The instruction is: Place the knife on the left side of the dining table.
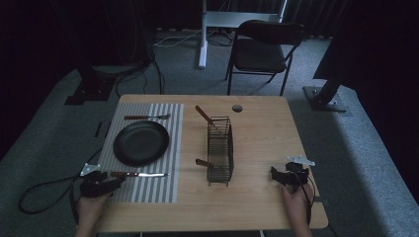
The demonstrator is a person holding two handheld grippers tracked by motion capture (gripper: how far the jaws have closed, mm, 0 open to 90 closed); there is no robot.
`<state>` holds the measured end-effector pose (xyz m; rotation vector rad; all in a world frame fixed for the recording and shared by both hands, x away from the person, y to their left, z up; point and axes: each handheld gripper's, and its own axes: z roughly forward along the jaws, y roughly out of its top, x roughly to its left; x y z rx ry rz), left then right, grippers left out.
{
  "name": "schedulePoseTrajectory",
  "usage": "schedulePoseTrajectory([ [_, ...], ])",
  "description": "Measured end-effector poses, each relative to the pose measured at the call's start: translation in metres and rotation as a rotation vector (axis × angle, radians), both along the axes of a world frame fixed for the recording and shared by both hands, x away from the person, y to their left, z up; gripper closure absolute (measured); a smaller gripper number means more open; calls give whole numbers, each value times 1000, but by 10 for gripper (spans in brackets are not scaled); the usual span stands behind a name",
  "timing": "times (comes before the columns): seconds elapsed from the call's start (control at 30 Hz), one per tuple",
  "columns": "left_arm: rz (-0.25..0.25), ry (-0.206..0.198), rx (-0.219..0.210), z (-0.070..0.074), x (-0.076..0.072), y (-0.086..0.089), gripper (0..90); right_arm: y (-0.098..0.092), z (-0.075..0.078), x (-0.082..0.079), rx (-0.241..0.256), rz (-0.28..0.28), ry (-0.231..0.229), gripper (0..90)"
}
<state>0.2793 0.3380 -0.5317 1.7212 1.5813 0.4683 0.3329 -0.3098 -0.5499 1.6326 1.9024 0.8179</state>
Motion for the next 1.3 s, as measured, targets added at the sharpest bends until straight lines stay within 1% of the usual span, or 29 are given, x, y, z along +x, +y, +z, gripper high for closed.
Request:
schedulePoseTrajectory([
  [0.03, 2, -13, 17, 1, -3, -2, 185, 0, 0, 0, 0, 0, 0, 111],
  [0.07, -7, -14, 28, 1, -5, -4, 163, 0, 0, 0, 0, 0, 0, 111],
  [0.13, -18, -10, 55, 1, -8, -7, 107, 0, 0, 0, 0, 0, 0, 111],
  [0.2, -32, 0, 71, -1, -11, -9, 103, 0, 0, 0, 0, 0, 0, 111],
  [0.23, -32, 12, 80, -4, -11, -11, 67, 0, 0, 0, 0, 0, 0, 111],
  [0.27, -29, 17, 88, -6, -12, -11, 2, 0, 0, 0, 0, 0, 1, 111],
  [0.33, -27, 0, 89, -9, -15, -11, 2, 0, 0, 0, 0, 0, 0, 111],
  [0.43, -1, -47, 157, -11, -21, -12, 3, 0, 0, 0, 0, 0, 0, 111],
  [0.47, 4, -58, 171, -11, -22, -13, 2, 0, 0, 0, 0, 0, 0, 111],
  [0.5, 1, -65, 205, -10, -24, -14, 2, 0, 0, 0, 0, 0, 0, 111],
  [0.53, 1, -65, 205, -10, -24, -14, 2, 0, 0, 0, 0, 0, 0, 111],
  [0.57, 4, -69, 228, -10, -26, -16, 2, 0, 0, 0, 0, 0, 0, 111],
  [0.6, 3, -64, 234, -9, -29, -17, 3, 0, 0, 0, 0, 0, 0, 111],
  [0.63, 3, -64, 234, -9, -29, -17, 3, 0, 0, 0, 0, 0, 0, 111],
  [0.7, 3, -49, 213, -9, -33, -17, 2, 0, 0, 0, 0, 0, 0, 111],
  [0.73, 3, -49, 213, -9, -33, -17, 2, 0, 0, 0, 0, 0, 0, 111],
  [0.77, 24, -42, 219, -9, -36, -18, 2, 0, 0, 0, 0, 0, 0, 111],
  [0.83, 29, -37, 217, -10, -37, -17, 3, 0, 0, 0, 0, 0, 0, 111],
  [0.87, 39, -31, 198, -10, -38, -15, 3, 0, 0, 0, 0, 0, 0, 111],
  [0.93, 46, -24, 194, -11, -38, -14, 3, 0, 0, 0, 0, 0, 0, 111],
  [0.97, 52, -27, 193, -12, -38, -13, 3, 0, 0, 0, 0, 0, 0, 111],
  [1.0, 58, -26, 201, -12, -37, -13, 3, 0, 0, 0, 0, 0, 0, 111],
  [1.1, 58, -26, 201, -12, -37, -13, 3, 0, 0, 0, 0, 0, 0, 111],
  [1.13, 61, -26, 211, -12, -37, -13, 3, 0, 0, 0, 0, 0, 0, 111],
  [1.2, 61, -22, 215, -13, -37, -14, 3, 0, 0, 0, 0, 0, 0, 111],
  [1.3, 59, -17, 214, -13, -37, -13, 3, 0, 0, 0, 0, 0, 1, 111],
])
